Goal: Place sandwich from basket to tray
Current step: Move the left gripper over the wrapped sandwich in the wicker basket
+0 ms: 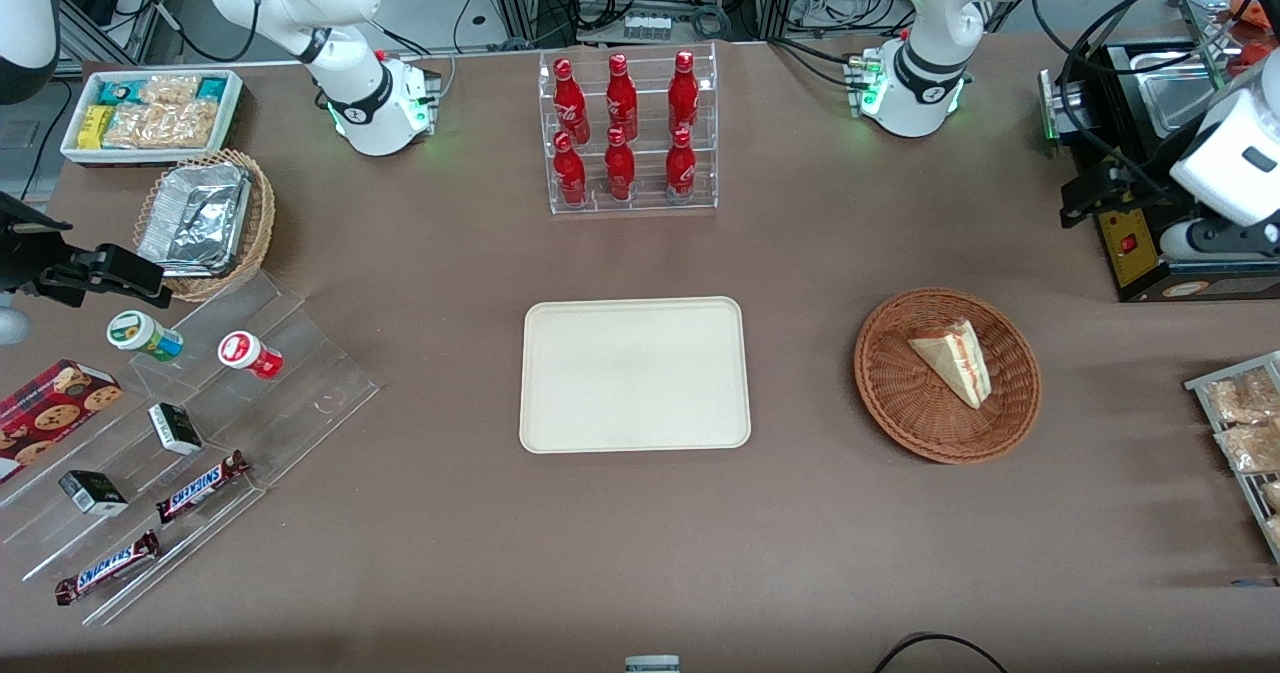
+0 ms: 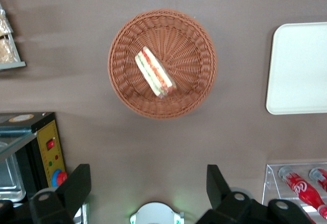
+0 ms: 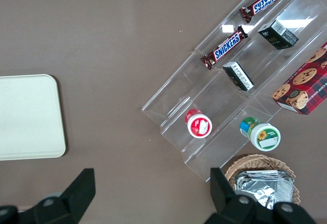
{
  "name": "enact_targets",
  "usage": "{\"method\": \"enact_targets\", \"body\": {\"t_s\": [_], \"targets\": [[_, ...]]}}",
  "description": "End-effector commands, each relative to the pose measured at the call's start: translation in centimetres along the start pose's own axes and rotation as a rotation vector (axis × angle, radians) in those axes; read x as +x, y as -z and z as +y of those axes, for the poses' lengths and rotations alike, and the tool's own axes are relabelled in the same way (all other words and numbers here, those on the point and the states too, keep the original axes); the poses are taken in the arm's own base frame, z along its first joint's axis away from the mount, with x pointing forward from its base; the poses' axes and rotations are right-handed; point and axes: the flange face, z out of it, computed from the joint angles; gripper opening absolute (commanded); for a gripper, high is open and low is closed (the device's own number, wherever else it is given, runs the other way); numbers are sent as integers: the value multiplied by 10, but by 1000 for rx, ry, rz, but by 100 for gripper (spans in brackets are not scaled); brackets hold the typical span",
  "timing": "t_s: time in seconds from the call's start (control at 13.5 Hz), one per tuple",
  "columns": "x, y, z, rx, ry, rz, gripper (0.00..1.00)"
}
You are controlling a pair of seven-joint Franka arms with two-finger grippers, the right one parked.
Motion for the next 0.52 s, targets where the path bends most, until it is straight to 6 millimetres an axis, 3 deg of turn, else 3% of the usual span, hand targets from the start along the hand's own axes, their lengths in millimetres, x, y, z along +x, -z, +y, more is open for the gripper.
{"method": "enact_targets", "body": {"t_s": [0.0,0.44], "targets": [[10,-35,1,11,37,11,100],[23,-101,17,18,156,41,100]]}}
